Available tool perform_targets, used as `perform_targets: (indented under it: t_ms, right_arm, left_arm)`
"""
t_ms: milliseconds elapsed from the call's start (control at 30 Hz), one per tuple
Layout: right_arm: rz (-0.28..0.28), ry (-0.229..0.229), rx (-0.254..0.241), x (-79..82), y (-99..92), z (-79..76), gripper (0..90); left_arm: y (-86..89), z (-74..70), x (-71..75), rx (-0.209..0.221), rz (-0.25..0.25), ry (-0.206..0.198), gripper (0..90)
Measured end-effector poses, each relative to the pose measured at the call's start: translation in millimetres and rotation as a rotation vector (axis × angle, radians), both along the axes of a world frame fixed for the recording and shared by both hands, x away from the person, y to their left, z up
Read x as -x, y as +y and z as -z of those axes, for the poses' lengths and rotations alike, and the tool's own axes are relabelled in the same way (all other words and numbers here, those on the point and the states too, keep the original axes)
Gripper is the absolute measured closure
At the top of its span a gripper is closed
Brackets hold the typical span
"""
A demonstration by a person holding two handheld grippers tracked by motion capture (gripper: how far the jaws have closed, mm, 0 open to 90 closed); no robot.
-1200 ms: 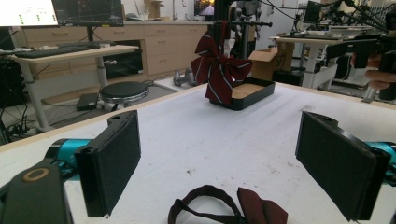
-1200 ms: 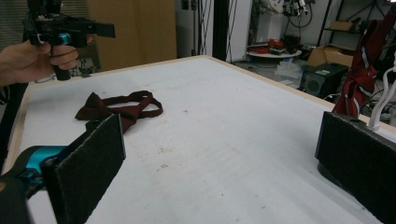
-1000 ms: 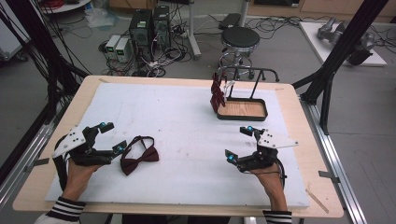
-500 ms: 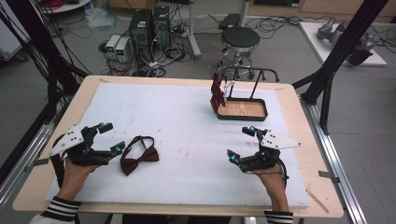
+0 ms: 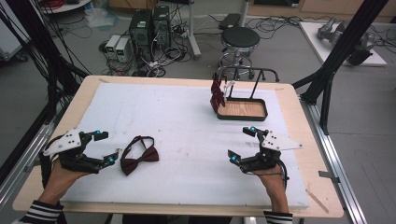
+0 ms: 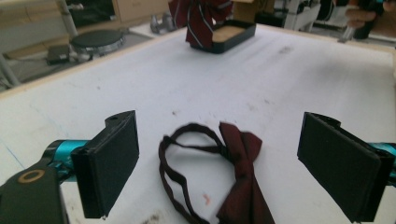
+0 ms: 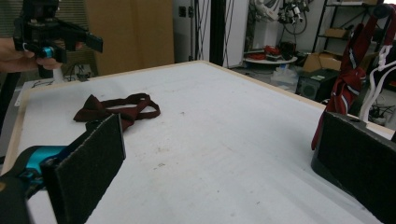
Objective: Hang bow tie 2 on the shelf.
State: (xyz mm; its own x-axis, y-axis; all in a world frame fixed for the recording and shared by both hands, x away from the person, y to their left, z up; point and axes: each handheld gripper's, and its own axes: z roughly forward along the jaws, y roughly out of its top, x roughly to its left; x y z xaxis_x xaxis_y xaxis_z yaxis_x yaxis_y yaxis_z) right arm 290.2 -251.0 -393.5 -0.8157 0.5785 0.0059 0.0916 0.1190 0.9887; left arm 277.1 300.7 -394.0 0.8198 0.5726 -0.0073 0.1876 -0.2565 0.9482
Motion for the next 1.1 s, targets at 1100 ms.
perform_targets:
  t_ms: [1100]
  right_arm:
    - [-0.002,-0.02,-0.047,3.5,-6.9,-3.1,0.6]
  left_arm:
    - [-33.8,30.5,-12.6,-0.314,0.105,0.246,25.6]
